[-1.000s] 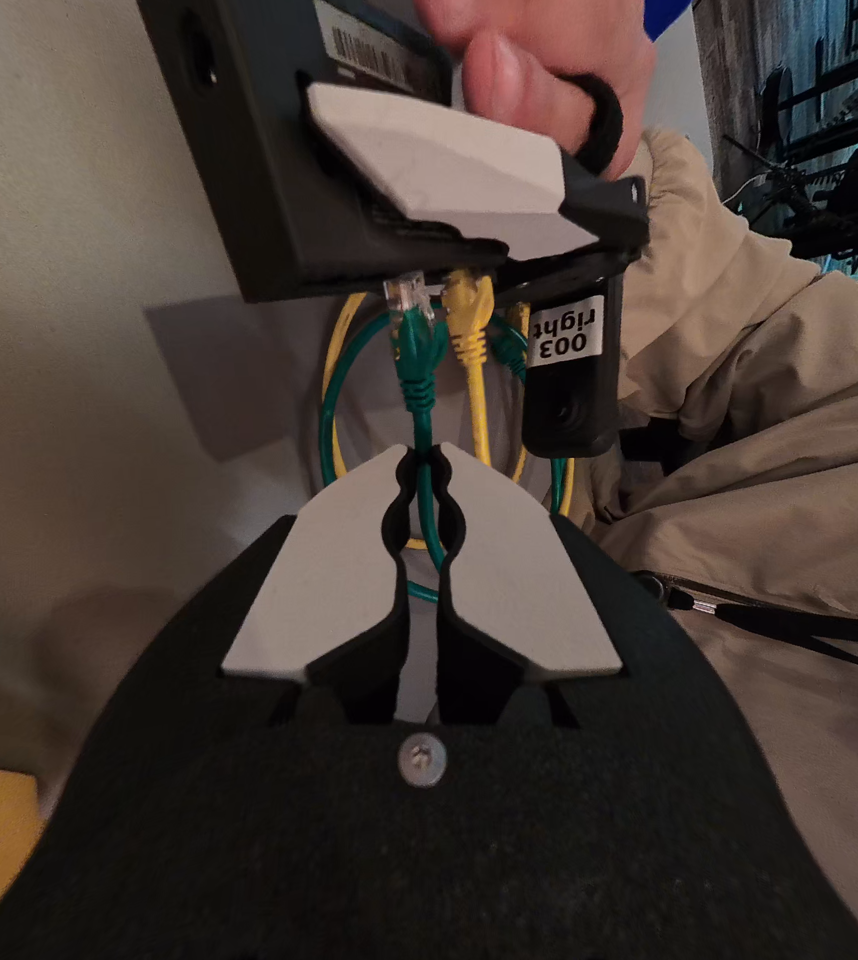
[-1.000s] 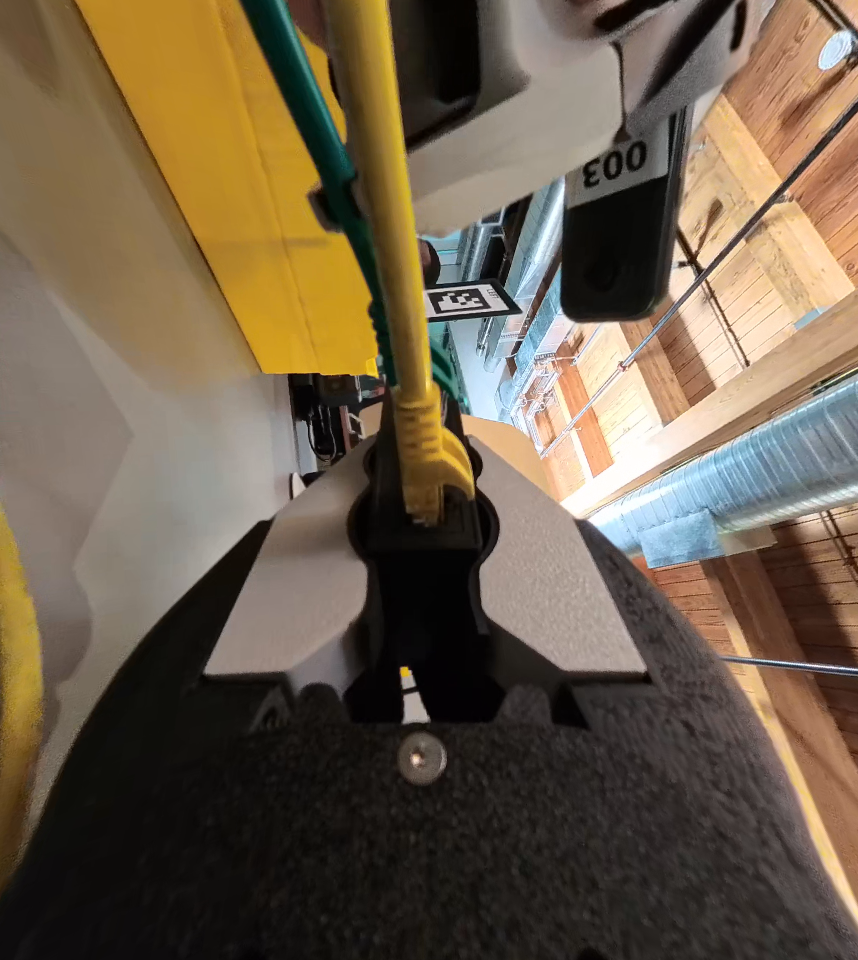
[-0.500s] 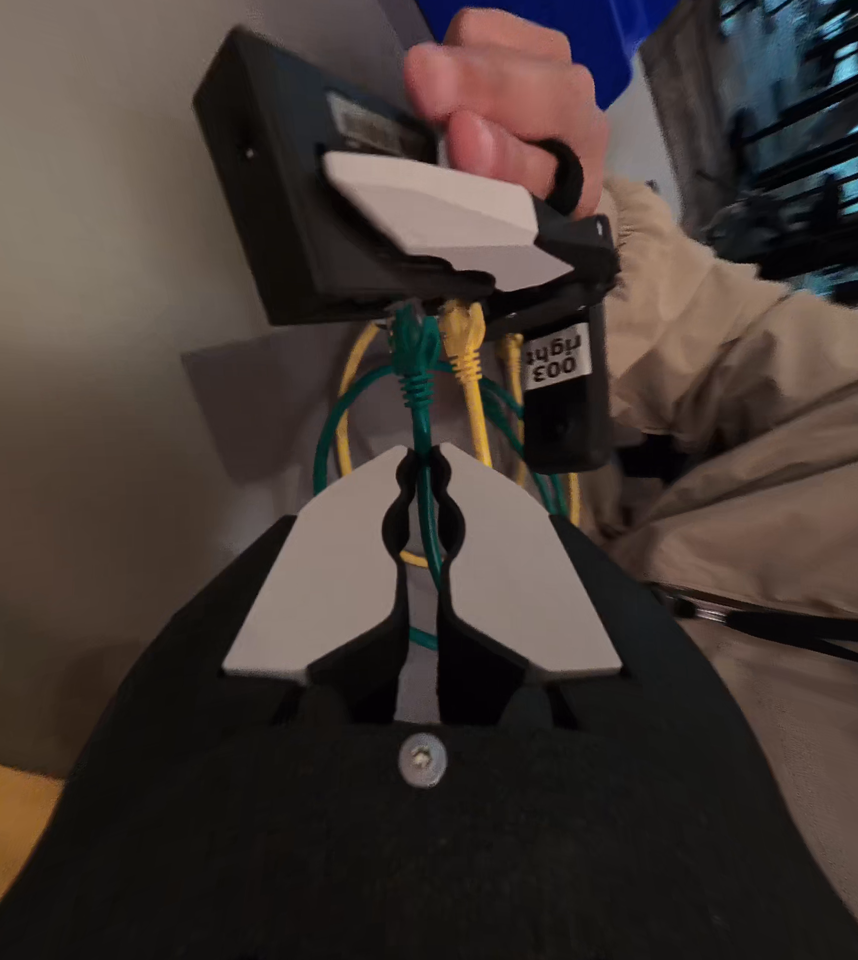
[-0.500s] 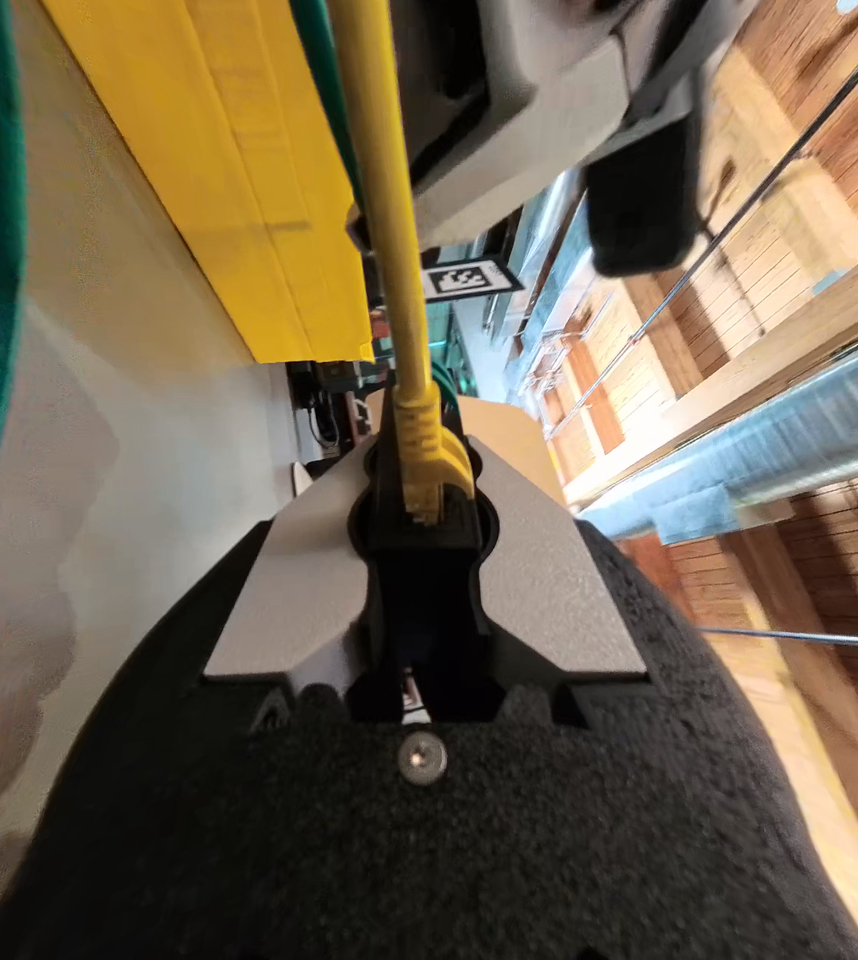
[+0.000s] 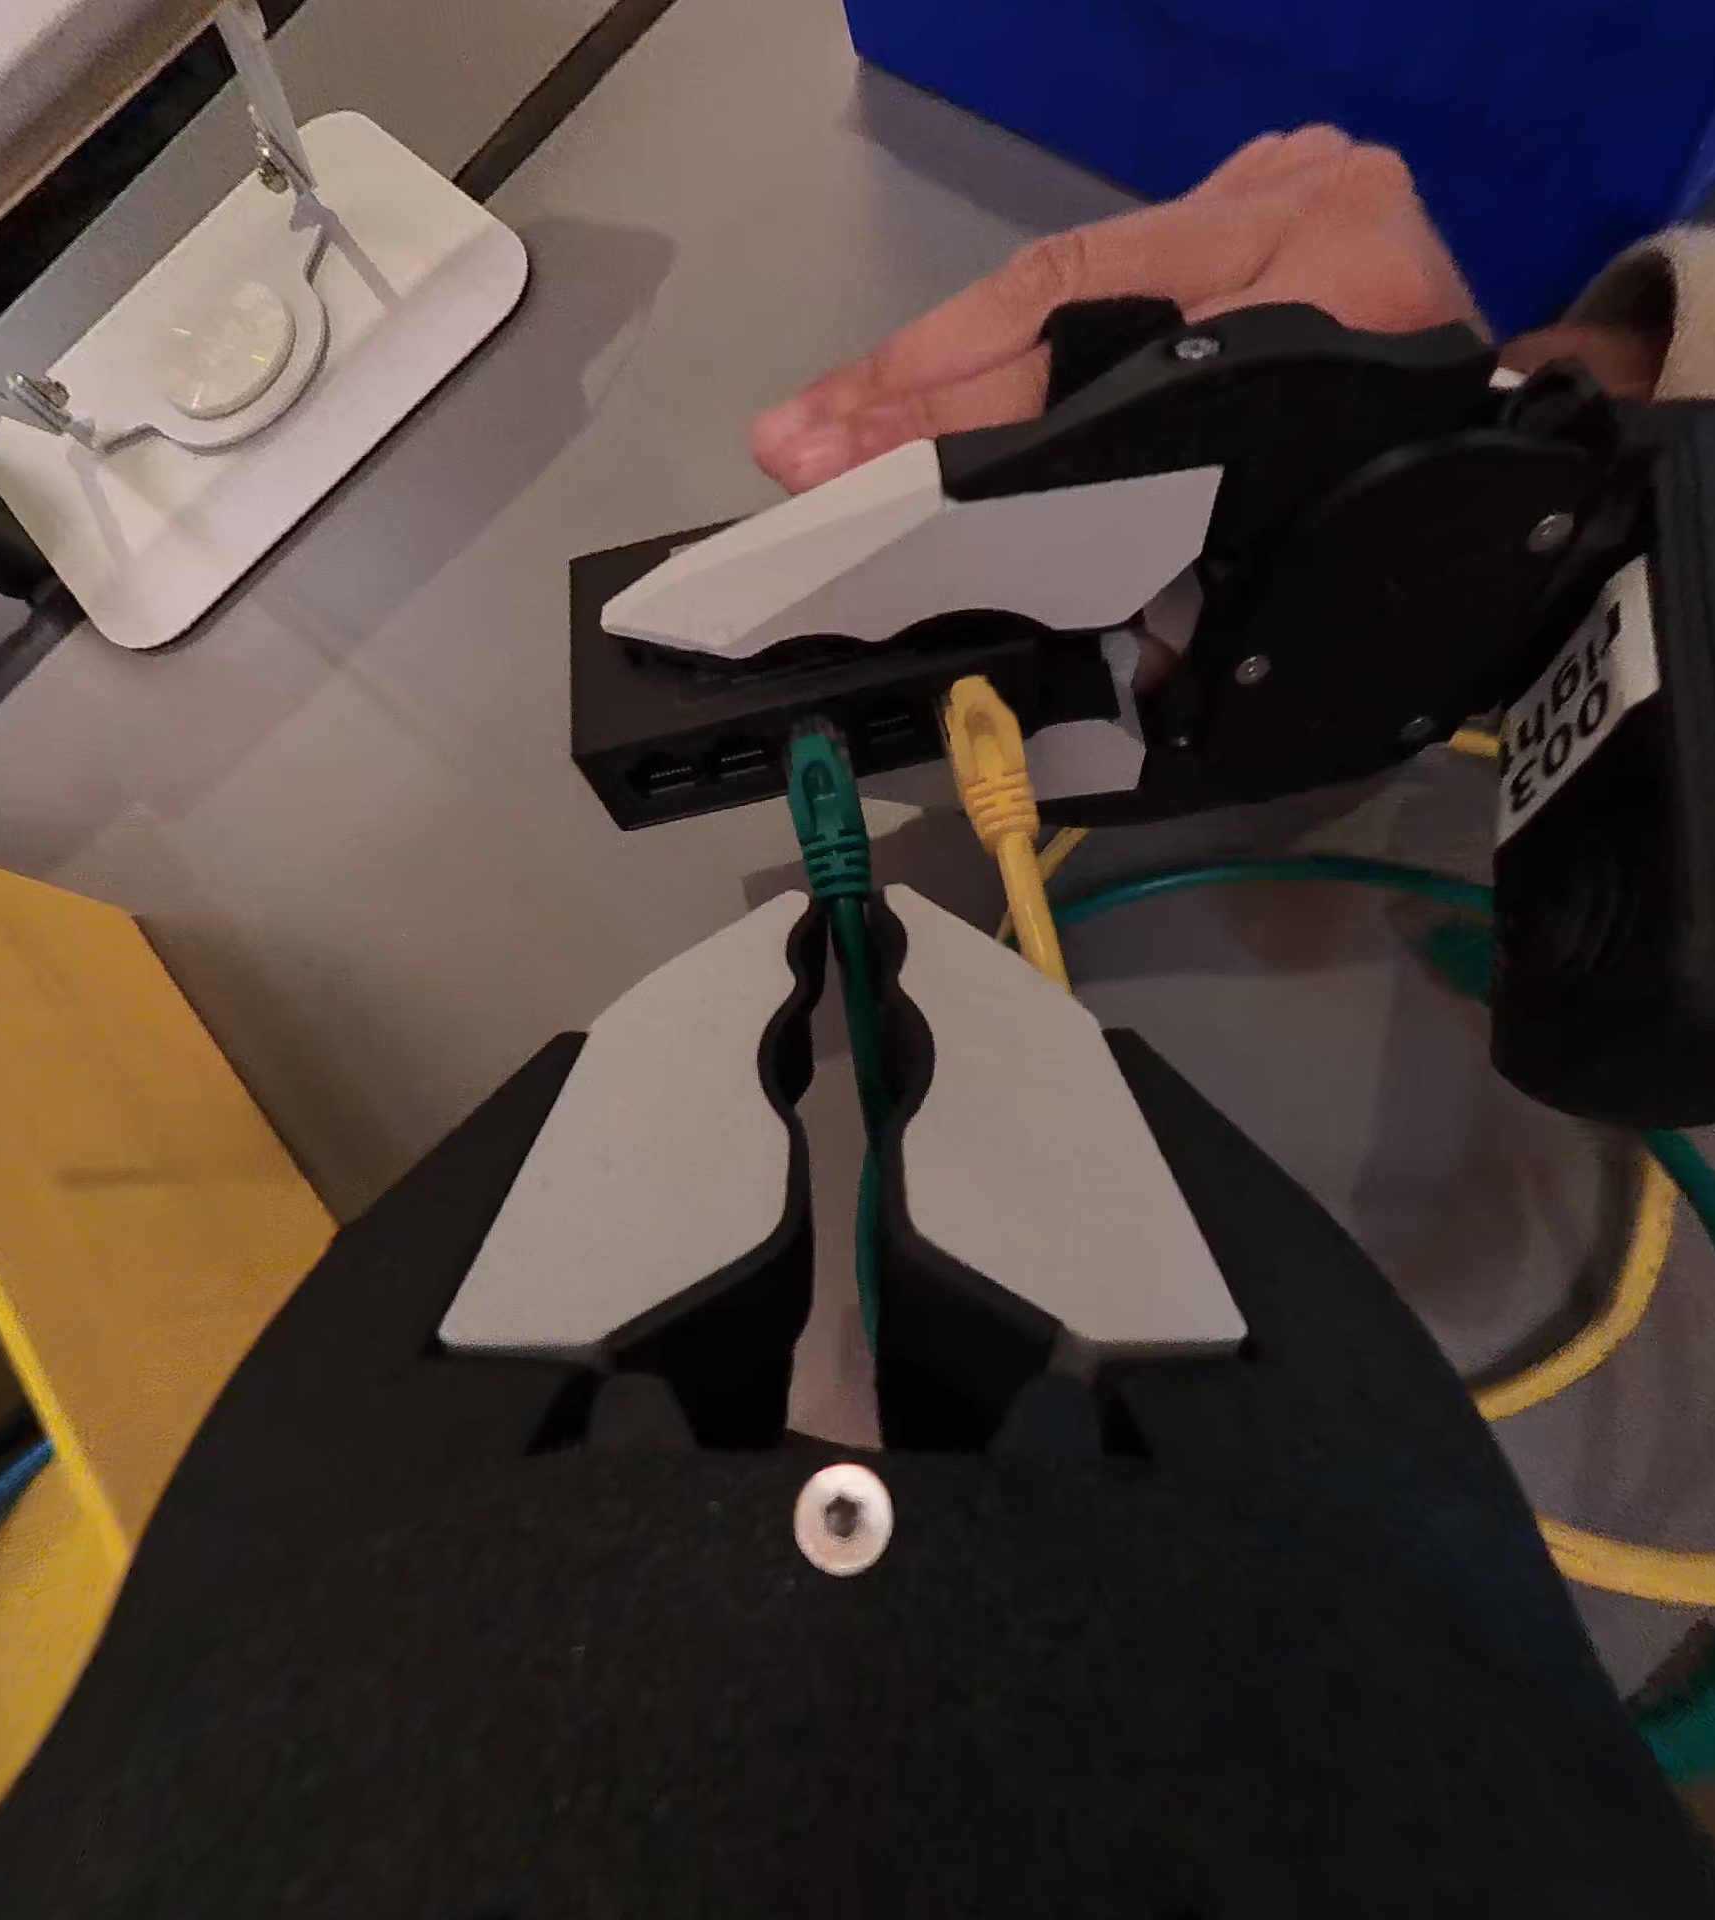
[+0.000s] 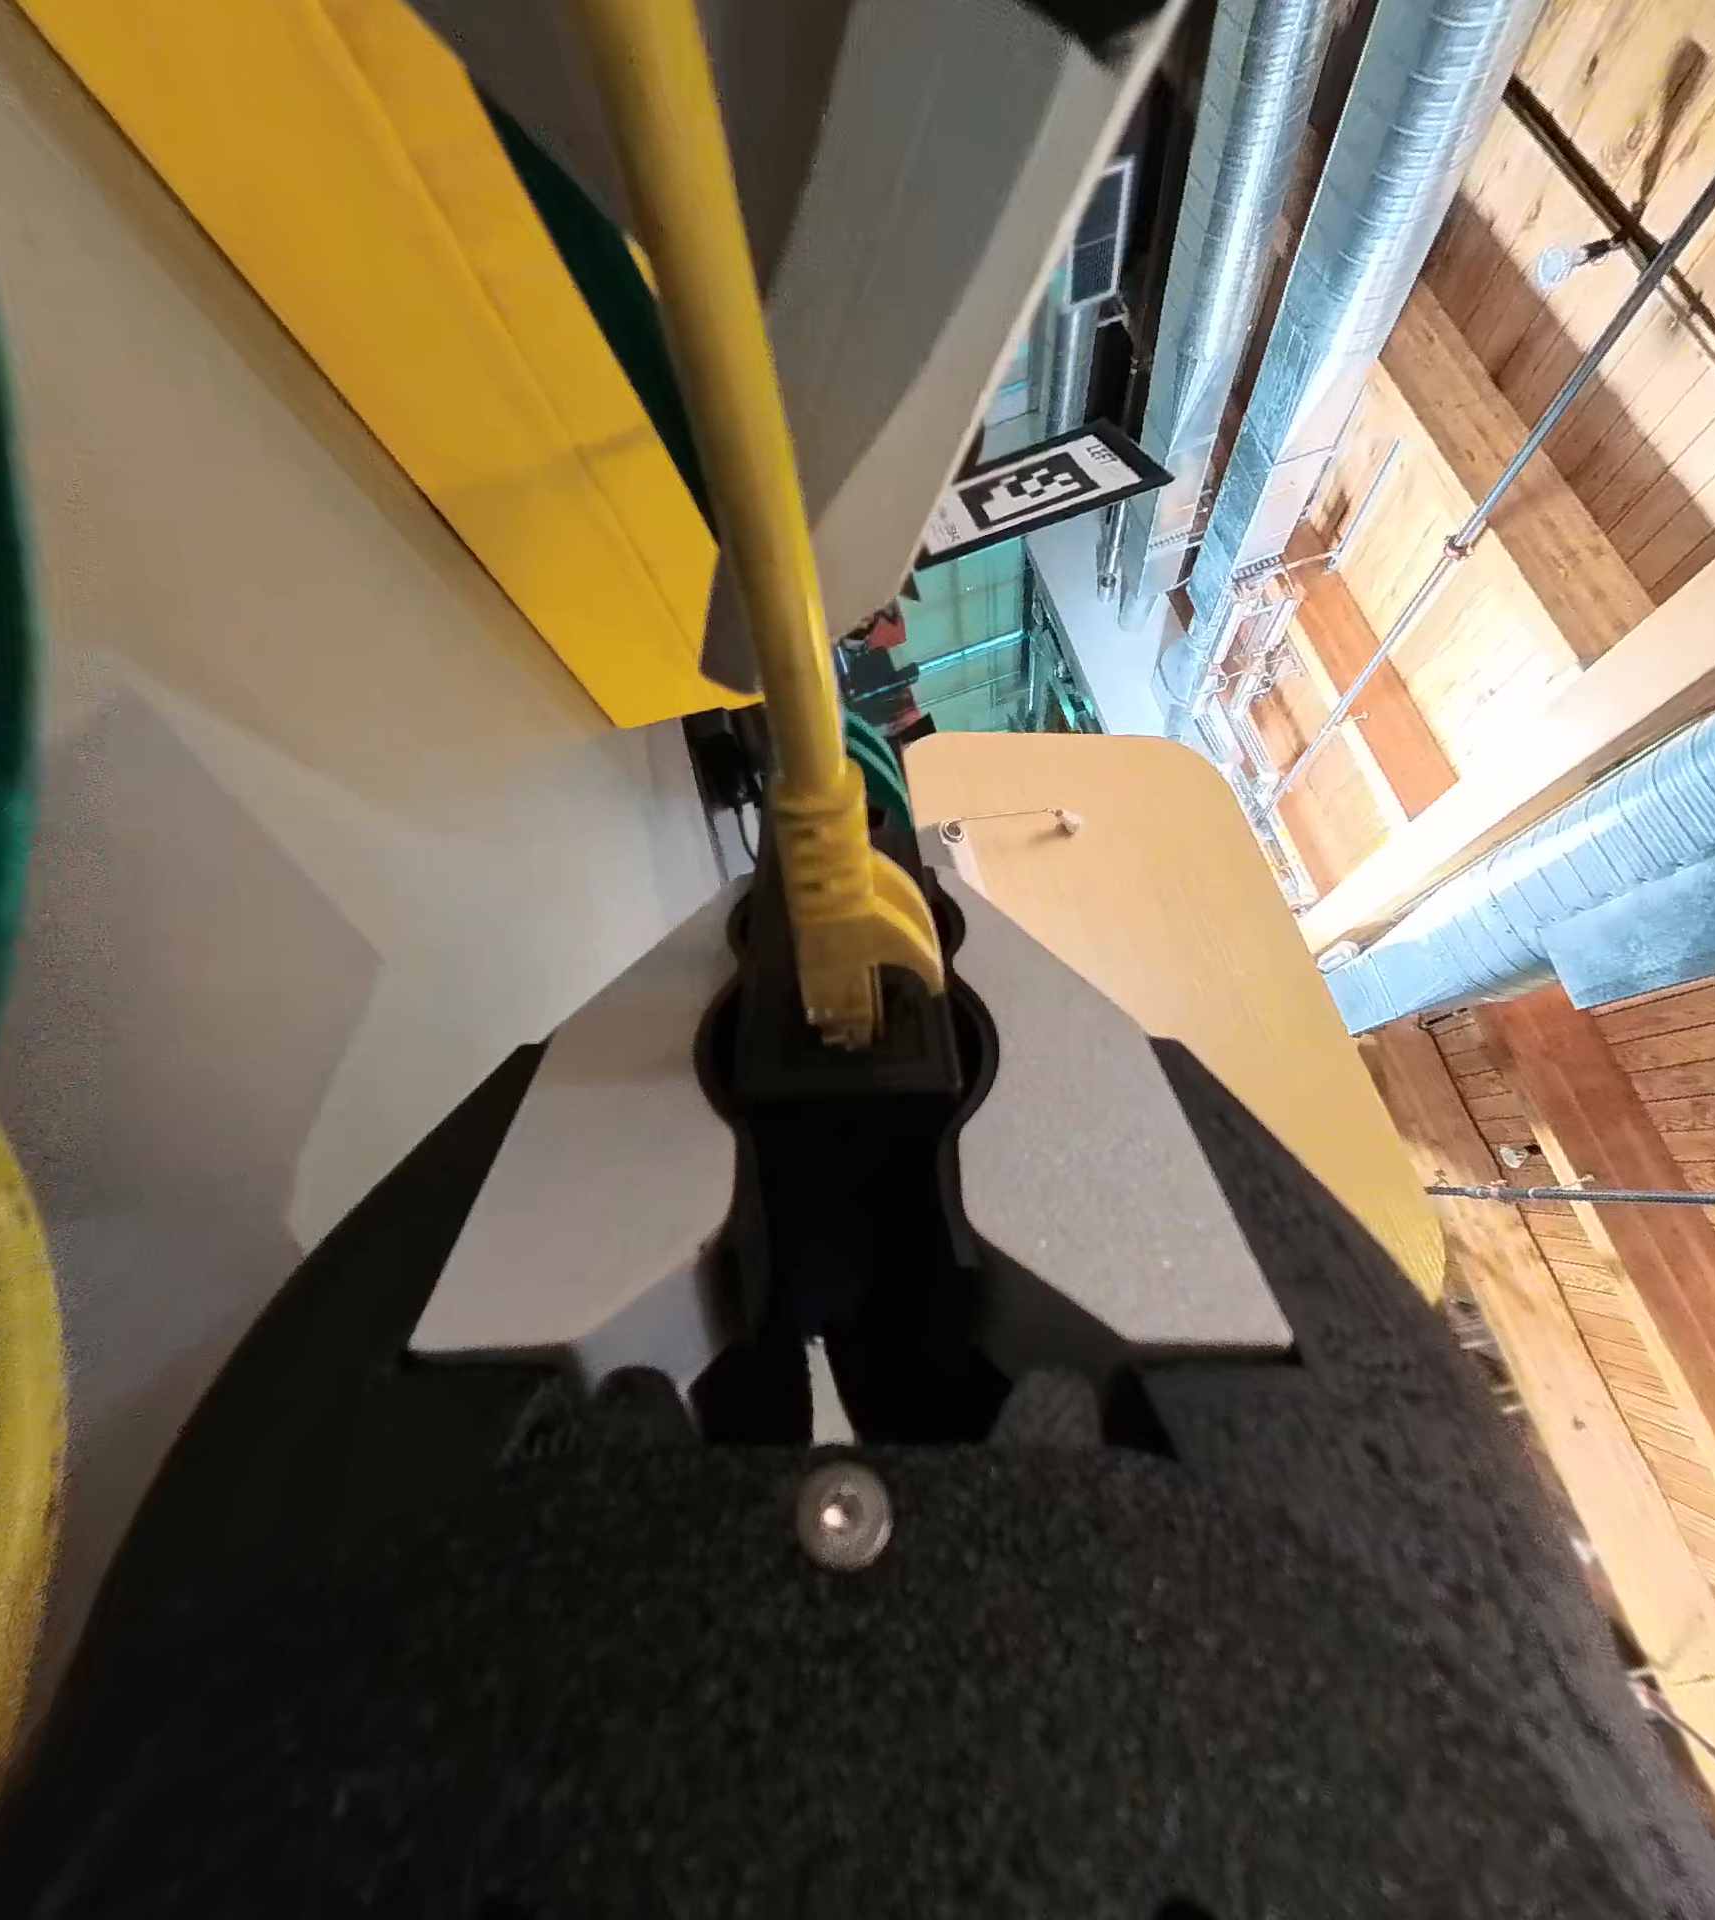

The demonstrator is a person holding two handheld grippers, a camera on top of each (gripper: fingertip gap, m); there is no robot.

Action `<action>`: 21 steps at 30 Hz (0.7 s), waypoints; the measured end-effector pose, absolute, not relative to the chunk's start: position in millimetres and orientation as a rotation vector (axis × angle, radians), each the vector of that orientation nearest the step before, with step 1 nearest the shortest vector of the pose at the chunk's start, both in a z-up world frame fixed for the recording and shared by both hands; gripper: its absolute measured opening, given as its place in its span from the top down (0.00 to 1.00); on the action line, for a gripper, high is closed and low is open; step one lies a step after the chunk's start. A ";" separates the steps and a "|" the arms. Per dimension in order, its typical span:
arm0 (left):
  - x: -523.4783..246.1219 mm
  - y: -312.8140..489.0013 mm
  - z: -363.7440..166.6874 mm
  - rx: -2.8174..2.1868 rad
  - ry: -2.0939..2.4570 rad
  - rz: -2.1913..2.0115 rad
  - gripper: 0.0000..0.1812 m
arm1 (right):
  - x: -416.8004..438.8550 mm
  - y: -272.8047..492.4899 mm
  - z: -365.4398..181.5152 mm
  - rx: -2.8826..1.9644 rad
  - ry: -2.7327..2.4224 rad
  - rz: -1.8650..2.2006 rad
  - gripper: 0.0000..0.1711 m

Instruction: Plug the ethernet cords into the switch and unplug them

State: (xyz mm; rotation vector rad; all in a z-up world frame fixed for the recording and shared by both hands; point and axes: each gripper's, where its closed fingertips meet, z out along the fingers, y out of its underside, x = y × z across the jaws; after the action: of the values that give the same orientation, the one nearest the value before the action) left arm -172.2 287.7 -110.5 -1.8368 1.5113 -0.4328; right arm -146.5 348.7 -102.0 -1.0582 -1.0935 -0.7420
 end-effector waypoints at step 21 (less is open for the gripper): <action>-169.3 297.2 -116.5 -1.934 1.355 -0.525 0.97 | -147.3 353.1 -113.7 -1.142 -1.116 -0.737 0.85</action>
State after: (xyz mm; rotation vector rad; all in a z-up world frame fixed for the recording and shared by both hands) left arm -169.3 297.2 -116.5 -1.9336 1.3548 -0.5248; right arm -147.3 353.1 -113.7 -1.1420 -1.1161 -0.7366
